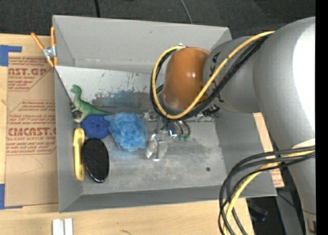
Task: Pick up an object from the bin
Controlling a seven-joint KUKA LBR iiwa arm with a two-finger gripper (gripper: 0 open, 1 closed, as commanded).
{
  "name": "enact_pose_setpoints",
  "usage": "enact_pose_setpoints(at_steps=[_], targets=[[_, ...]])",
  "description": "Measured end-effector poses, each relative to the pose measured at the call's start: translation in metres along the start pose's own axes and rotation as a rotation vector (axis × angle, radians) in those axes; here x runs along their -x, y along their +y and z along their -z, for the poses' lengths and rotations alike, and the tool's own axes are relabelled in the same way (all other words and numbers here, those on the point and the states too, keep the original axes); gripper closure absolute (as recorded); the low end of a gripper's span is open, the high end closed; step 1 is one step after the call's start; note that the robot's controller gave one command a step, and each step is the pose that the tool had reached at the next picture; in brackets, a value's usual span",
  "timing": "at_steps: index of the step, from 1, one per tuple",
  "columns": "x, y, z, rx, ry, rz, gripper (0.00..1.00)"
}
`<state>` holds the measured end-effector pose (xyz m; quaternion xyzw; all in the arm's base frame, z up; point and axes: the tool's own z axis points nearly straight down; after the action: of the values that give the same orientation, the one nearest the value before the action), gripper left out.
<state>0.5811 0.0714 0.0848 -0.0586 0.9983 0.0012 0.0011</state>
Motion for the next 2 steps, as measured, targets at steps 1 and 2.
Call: enact_pose_setpoints(at_steps=[1,2], targets=[[-0.0004,0.0115,-0.0058,0.000,-0.003,-0.114,0.00],[-0.0066,0.0063,-0.0088,0.000,-0.005,0.075,0.00]])
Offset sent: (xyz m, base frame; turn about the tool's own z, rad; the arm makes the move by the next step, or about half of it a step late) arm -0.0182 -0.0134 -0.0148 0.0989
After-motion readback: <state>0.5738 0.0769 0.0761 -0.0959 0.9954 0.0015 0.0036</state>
